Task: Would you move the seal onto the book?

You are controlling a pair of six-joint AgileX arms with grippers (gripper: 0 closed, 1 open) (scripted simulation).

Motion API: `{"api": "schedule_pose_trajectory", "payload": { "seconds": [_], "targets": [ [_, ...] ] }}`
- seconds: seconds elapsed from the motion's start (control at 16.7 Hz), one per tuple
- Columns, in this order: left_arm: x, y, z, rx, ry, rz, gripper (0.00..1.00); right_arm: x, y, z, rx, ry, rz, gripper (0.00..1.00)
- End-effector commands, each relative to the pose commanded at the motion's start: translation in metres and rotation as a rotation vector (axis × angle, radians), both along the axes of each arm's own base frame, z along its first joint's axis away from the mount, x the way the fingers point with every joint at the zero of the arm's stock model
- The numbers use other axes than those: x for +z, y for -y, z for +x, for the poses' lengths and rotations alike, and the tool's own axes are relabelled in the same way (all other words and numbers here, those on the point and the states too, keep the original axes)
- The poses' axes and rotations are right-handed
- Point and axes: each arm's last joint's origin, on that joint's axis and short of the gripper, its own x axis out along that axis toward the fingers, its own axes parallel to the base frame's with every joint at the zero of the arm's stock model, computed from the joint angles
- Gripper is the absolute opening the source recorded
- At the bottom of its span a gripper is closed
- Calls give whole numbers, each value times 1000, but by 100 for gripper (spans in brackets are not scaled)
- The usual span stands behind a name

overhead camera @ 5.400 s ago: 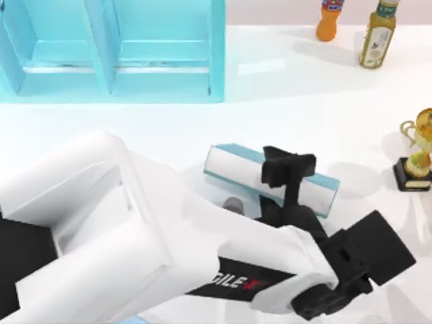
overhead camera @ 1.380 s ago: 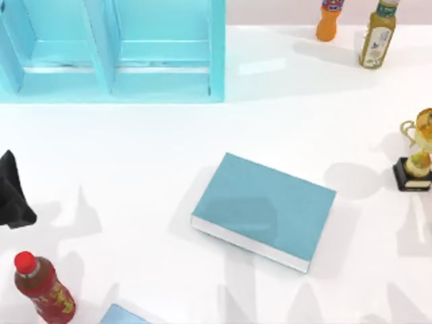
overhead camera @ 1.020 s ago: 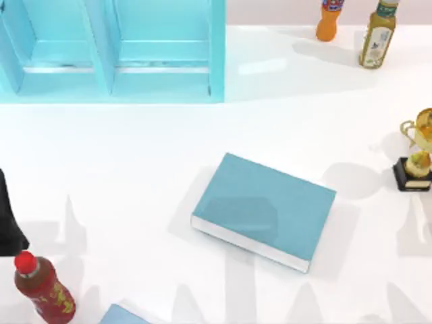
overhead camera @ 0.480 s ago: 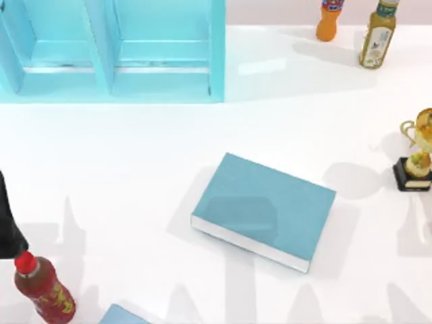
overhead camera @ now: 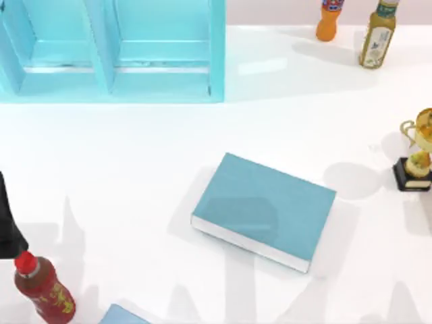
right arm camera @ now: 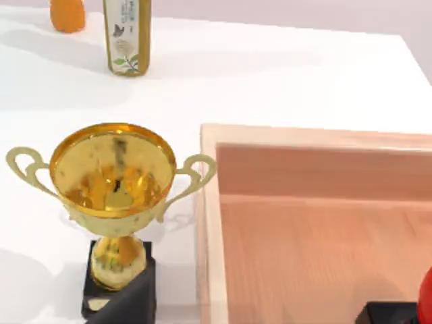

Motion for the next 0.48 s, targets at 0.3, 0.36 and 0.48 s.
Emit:
{"api": "schedule_pose_trajectory", "payload": {
  "seconds": [0.3,0.36,0.48],
  "targets": [
    [0,0,0,0,0,0,100,53,27,66,-45,-423,-24,100],
    [0,0,0,0,0,0,100,58,36,82,-48,-510,-18,100],
    [0,0,0,0,0,0,100,62,55,116,-51,-677,1,100]
  ]
}}
